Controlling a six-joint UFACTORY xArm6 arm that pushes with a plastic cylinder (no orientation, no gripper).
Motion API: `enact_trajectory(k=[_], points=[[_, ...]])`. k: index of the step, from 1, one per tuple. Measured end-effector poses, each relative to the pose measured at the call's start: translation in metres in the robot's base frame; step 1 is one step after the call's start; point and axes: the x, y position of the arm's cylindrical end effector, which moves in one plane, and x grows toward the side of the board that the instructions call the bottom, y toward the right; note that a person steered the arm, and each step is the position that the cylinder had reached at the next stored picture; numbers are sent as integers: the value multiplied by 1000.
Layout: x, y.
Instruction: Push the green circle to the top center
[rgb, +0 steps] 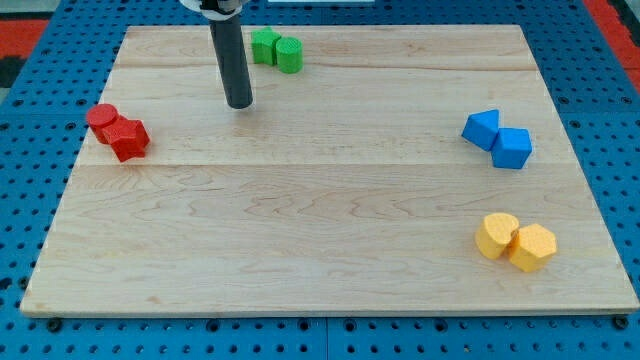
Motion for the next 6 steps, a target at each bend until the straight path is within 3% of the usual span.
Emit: enact_trajectory(k=[2,5,6], points=[[-2,0],[-119,73],[-119,73]])
